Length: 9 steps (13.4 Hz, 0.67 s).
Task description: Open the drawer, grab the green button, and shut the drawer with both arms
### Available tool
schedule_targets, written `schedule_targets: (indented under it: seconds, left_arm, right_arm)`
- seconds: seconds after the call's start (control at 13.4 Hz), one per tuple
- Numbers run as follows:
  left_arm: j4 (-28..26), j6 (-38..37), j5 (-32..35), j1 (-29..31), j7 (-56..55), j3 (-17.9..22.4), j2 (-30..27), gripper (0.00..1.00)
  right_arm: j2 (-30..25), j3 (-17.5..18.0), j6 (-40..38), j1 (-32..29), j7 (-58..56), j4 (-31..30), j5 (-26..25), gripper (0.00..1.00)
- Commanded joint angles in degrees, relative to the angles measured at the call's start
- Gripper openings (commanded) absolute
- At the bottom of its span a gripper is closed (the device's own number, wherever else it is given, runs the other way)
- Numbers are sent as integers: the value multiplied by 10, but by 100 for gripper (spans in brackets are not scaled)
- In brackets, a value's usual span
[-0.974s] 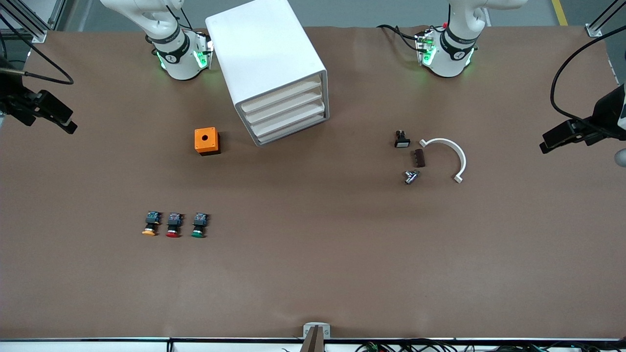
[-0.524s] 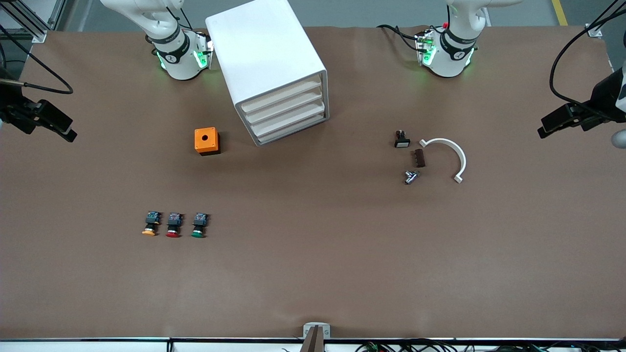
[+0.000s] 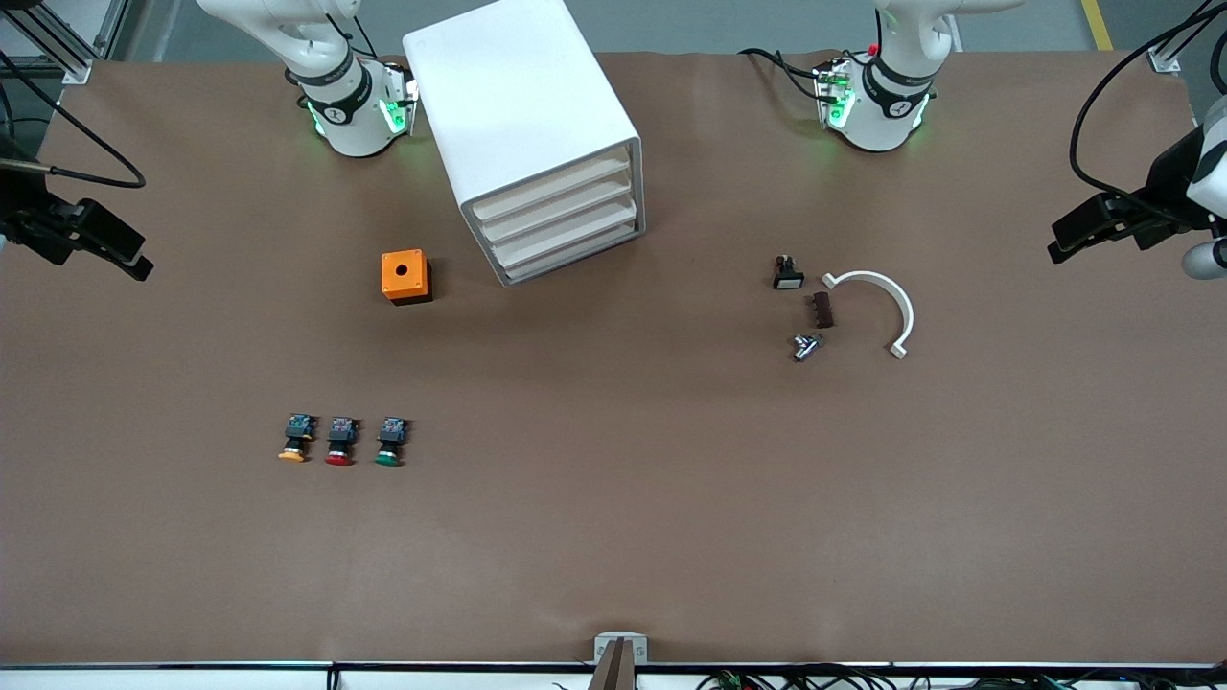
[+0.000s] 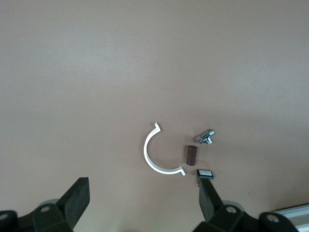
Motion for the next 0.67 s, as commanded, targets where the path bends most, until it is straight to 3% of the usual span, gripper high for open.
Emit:
schedule_targets:
  seconds: [0.0,0.6]
  left_arm:
    - [-52,33,11,10,7,-16,-40,100]
    - [-34,26,12,11,48,-13,-31,100]
  right_arm:
    - [7,4,-19,-4,-4,15,-9,100]
    - [7,3,-21,-5,-4,14,-9,100]
